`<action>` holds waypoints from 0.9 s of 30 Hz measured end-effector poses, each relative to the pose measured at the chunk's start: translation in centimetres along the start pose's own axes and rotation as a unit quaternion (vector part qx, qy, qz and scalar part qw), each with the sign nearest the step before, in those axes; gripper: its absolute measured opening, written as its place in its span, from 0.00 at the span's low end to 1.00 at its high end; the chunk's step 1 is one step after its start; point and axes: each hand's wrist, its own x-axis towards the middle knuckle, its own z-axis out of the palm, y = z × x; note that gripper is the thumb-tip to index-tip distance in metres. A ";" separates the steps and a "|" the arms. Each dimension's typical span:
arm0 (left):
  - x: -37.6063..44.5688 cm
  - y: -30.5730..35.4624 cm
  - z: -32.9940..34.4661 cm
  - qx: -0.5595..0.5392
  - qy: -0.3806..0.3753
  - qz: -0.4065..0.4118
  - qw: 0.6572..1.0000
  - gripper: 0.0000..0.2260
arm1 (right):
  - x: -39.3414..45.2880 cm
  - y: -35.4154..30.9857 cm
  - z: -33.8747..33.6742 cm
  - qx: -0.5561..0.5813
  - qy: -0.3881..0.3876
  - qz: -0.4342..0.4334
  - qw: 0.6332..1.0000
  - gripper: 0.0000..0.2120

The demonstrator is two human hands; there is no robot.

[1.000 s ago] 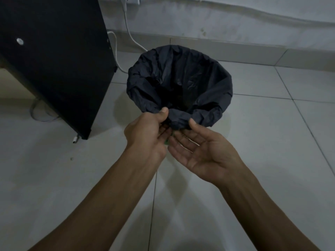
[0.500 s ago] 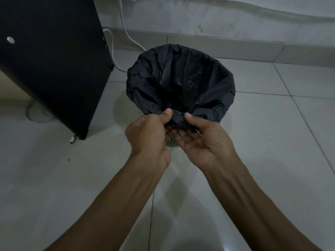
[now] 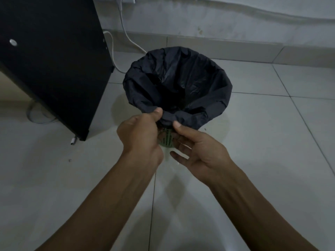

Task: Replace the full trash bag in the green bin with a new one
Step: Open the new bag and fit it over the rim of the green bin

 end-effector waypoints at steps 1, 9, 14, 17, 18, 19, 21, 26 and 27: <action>0.5 0.2 -0.2 0.003 -0.002 0.006 1.000 0.03 | -0.2 -0.1 -0.5 -0.009 -0.011 0.015 1.000 0.17; 5.7 3.7 -1.3 0.108 -0.024 0.033 0.993 0.09 | 0.3 -2.0 -4.6 0.089 0.058 0.035 0.994 0.07; 8.4 6.4 -1.5 0.144 -0.104 -0.005 0.984 0.09 | 0.9 -2.1 -4.6 0.115 0.084 0.029 0.989 0.05; 9.3 7.3 -1.2 0.145 -0.130 -0.013 0.981 0.07 | 1.0 -1.9 -4.3 0.128 0.089 0.030 0.987 0.10; 9.4 7.5 -1.0 0.144 -0.137 -0.012 0.980 0.06 | 1.1 -1.8 -4.2 0.130 0.089 0.029 0.987 0.11; 9.4 7.5 -0.8 0.144 -0.141 -0.007 0.979 0.05 | 1.1 -1.7 -4.0 0.131 0.088 0.029 0.987 0.11; 9.6 7.4 -0.3 0.133 -0.139 0.018 0.981 0.05 | 1.3 -1.6 -3.8 0.136 0.090 0.026 0.986 0.11; 8.4 5.3 -0.9 0.067 -0.102 0.066 0.990 0.08 | 2.1 -1.4 -3.4 0.141 0.124 0.021 0.982 0.08; 7.5 4.2 -1.3 0.059 -0.065 0.068 0.994 0.08 | 2.3 -1.4 -3.4 0.141 0.126 0.021 0.982 0.08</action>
